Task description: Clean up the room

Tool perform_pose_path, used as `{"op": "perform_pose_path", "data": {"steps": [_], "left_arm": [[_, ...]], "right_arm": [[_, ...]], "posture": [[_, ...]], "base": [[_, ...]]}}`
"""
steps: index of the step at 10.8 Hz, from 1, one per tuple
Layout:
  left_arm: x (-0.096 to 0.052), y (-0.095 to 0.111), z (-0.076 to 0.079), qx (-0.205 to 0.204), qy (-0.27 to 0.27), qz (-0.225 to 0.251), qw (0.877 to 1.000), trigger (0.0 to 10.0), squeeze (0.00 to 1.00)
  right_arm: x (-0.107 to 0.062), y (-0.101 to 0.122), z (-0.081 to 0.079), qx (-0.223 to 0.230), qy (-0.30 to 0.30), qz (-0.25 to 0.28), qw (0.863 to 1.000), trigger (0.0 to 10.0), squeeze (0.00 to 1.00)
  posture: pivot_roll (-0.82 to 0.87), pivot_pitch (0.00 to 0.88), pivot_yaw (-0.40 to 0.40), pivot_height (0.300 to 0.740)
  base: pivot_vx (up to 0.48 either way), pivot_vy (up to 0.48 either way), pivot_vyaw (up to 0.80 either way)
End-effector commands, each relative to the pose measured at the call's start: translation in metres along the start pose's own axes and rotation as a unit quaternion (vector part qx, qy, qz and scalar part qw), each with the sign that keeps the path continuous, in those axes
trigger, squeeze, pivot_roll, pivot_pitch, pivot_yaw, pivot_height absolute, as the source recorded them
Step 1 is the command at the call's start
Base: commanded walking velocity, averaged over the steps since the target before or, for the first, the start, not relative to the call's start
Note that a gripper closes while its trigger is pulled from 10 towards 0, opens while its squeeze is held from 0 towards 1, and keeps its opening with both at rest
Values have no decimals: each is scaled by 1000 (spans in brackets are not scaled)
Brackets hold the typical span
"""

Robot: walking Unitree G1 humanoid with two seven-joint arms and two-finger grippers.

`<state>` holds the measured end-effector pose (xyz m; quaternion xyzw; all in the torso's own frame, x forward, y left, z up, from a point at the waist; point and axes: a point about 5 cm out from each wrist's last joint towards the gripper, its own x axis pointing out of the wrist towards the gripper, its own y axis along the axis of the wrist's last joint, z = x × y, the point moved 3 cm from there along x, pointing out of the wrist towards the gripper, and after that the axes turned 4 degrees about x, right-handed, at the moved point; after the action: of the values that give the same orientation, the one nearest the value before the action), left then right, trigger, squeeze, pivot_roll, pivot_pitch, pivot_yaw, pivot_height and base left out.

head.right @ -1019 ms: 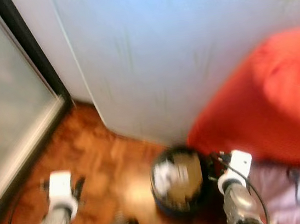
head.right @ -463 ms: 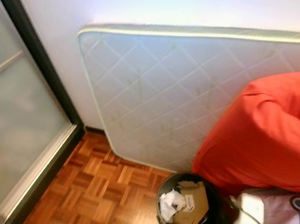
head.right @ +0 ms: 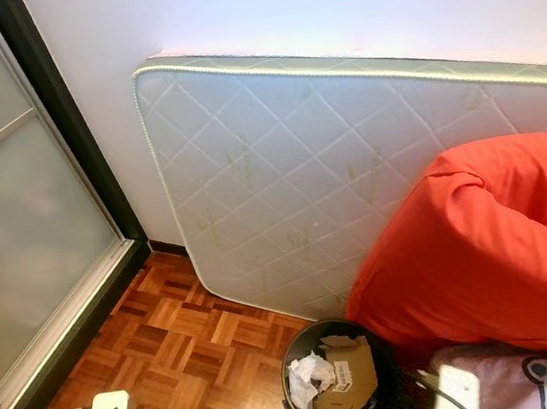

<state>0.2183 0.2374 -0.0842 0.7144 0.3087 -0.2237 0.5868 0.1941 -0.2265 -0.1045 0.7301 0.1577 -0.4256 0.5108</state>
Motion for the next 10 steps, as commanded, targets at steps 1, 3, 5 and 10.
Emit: {"op": "perform_pose_path", "data": {"steps": [1, 3, 5, 10], "left_arm": [[-2, -10, 5, 0, -9, -16, 1000, 10000, 0], [-3, -11, 5, -3, -8, -18, 1000, 10000, 0], [-3, -12, 5, -7, -4, -20, 1000, 10000, 0], [-3, -14, 4, -6, -4, -23, 1000, 10000, 0]], "right_arm": [[1, 7, -6, 0, 9, 11, 1000, 10000, 0], [2, 7, -11, -8, 15, 9, 1000, 10000, 0], [1, 2, -10, -6, 16, 4, 1000, 10000, 0], [1, -1, -13, -8, 18, -2, 1000, 10000, 0]], "posture": [[140, 0, -2, 740], [153, 0, -5, 740], [155, 0, -7, 740], [156, 0, -4, 740]], "base": [[0, 0, 0], [0, 0, 0], [0, 0, 0], [0, 218, 0]]}}
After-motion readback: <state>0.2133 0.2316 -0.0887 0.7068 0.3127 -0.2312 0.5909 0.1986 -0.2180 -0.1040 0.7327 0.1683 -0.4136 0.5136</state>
